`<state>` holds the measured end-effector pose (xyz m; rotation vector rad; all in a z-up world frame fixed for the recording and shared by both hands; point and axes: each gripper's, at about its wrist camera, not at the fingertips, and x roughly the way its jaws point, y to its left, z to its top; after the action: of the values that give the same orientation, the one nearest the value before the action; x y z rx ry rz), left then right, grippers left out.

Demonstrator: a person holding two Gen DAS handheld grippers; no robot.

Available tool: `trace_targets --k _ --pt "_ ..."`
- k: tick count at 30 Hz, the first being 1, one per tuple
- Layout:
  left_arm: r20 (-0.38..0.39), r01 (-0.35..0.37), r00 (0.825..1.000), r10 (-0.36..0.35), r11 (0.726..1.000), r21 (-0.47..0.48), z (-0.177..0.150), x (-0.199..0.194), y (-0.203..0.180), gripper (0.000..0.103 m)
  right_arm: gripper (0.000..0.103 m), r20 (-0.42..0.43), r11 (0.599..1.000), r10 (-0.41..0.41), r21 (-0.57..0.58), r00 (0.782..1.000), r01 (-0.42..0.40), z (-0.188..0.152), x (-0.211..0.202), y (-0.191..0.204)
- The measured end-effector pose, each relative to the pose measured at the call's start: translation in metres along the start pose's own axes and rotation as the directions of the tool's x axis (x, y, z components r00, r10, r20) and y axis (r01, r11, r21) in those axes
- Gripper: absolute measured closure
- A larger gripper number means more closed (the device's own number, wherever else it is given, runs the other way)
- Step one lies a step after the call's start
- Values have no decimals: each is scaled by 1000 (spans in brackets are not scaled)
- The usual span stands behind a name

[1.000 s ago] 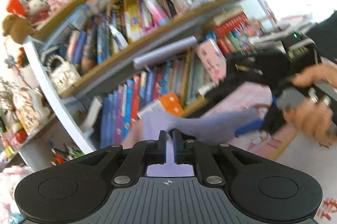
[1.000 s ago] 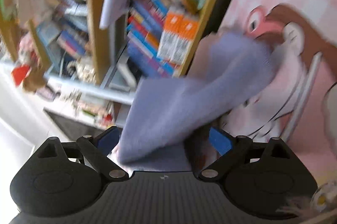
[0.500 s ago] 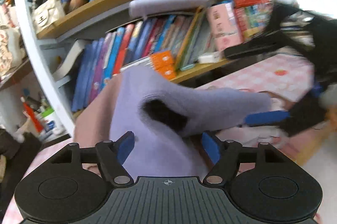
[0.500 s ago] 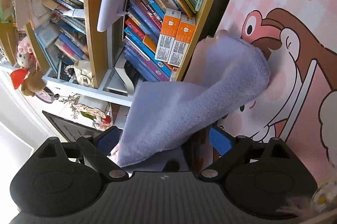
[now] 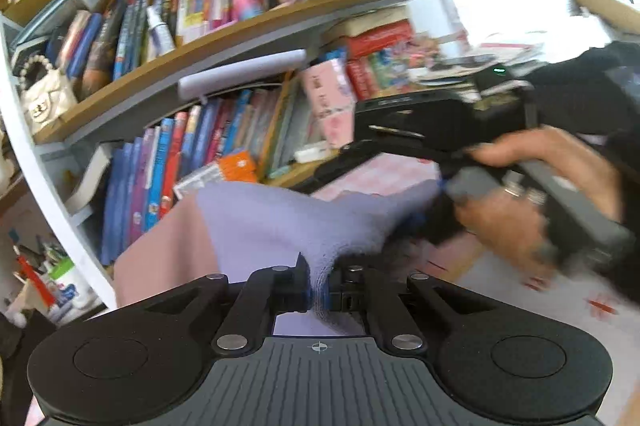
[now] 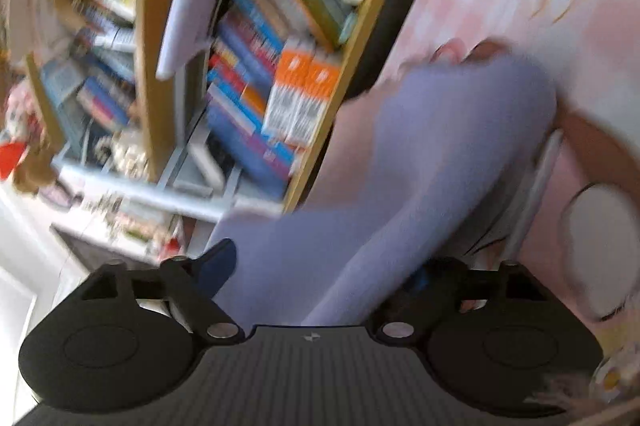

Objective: Fold clothes

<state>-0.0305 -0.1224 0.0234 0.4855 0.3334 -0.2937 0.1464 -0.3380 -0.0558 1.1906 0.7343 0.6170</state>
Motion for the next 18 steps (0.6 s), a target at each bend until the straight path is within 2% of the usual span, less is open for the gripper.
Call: trace_targets --k 1,3,4,6,9,10,12,13,14,15,16,17,18 --pt "-6 12 1000 -12 1000 7 -1 -6 -2 99 42 17 1000 -14 8 1000 13 2 -4 -1" --pt "-27 15 1000 -14 1000 19 -4 -11 -3 99 84 28 1000 -22 1 999 22 7 -9 1" --pt "-38 17 999 -16 1000 17 -4 -12 -2 99 87 30 1000 -19 -11 999 19 9 -11 4" --pt "-49 38 998 -38 999 -17 -6 -14 1 99 90 49 996 60 -70 997 -56 11 -20 16" --pt "-5 134 991 -135 987 -84 -3 -20 1 99 91 81 971 184 -172 980 -168 12 -37 37" --pt "34 193 981 -190 975 -106 0 -23 1 99 91 102 950 249 -221 963 -222 13 -49 48" --pt "126 326 943 -309 934 -149 8 -30 2 99 91 142 891 375 -330 916 -313 11 -75 73" --pt "191 400 910 -369 901 -164 14 -37 7 99 91 159 853 435 -388 886 -349 8 -89 87" --pt "266 479 864 -427 861 -172 22 -45 13 99 91 172 810 495 -447 852 -381 6 -103 101" --pt "340 554 810 -478 814 -173 30 -52 20 99 91 180 762 553 -504 814 -407 3 -116 115" --pt "420 620 746 -517 770 -154 38 -63 28 99 91 183 710 609 -559 772 -428 1 -130 129" --pt "503 676 674 -541 727 -123 44 -75 39 99 91 171 694 632 -559 755 -454 3 -134 145" --pt "583 725 593 -555 683 -87 48 -87 51 98 92 159 678 654 -557 739 -480 5 -138 161"
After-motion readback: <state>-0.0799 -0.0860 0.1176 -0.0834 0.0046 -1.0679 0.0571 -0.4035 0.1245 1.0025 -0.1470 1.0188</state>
